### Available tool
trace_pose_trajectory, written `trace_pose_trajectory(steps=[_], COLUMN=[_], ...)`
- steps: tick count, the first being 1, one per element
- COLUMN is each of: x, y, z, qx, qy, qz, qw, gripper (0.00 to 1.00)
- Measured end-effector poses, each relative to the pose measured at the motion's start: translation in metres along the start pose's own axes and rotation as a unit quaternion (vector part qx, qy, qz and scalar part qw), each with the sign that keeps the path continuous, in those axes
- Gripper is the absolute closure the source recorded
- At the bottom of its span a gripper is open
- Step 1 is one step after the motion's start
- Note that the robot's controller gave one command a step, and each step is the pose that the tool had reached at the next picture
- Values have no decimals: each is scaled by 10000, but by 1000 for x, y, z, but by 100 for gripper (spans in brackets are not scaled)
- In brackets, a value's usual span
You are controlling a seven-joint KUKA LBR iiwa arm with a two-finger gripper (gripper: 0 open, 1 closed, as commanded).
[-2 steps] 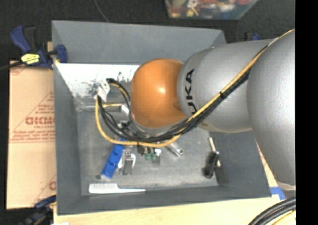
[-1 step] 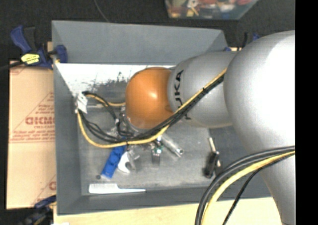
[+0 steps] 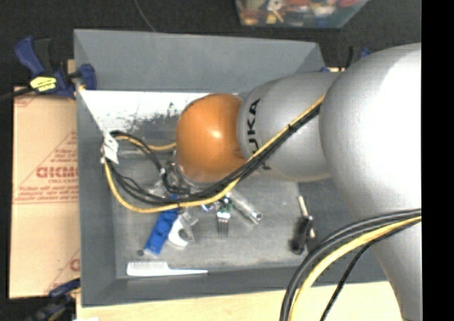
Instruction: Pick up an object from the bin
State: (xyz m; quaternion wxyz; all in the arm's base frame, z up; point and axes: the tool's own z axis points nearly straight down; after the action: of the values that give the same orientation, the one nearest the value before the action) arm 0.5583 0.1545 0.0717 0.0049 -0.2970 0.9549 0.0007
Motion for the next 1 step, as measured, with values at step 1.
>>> trace_pose_trajectory(steps=[1], x=[1], y=[-2], z=[0], qx=[-10], qy=[10], qz=[170], qw=[9999], gripper=[0])
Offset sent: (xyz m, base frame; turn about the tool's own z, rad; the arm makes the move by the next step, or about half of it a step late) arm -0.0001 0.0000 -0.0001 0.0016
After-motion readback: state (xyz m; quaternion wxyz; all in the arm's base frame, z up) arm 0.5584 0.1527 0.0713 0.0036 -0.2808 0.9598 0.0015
